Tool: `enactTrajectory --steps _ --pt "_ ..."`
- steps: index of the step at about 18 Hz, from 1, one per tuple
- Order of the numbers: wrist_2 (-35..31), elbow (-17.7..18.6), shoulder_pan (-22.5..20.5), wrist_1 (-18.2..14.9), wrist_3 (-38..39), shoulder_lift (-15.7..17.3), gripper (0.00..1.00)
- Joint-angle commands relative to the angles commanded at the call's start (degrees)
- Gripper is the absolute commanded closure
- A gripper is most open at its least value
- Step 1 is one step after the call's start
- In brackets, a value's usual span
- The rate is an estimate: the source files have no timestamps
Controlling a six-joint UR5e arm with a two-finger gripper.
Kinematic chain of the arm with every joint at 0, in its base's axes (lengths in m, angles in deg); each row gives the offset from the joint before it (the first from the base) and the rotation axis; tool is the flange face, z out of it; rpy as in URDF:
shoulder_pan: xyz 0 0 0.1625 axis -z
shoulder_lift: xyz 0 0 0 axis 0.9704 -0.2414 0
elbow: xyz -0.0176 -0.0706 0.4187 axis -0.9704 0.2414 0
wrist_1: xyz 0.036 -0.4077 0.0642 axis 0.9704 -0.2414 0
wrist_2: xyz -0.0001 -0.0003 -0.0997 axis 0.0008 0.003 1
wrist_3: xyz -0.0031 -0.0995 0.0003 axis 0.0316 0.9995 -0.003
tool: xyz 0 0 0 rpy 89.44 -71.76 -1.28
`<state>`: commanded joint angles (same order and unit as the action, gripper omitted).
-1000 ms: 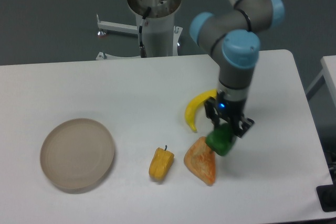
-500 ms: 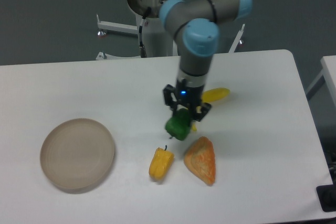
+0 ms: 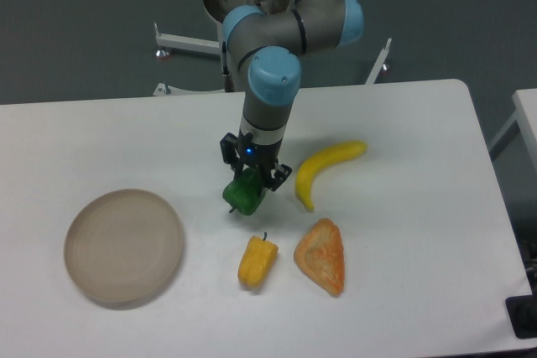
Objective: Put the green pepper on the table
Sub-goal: 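Lower the green pepper onto the table and open the gripper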
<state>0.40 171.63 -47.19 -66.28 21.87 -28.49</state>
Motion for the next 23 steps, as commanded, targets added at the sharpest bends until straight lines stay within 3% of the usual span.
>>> enactTrajectory --steps 13,19,21,23 --pt "2.12 0.7 -0.35 0.18 -2.37 -1.06 0.66" --pt "2.21 0.7 -0.44 0.18 -2.37 -1.14 0.61" --pt "2.47 0.53 -0.44 0.09 -2.37 -1.14 0.46" --pt "2.56 0.44 -0.53 0.09 -2.29 -1.06 0.25"
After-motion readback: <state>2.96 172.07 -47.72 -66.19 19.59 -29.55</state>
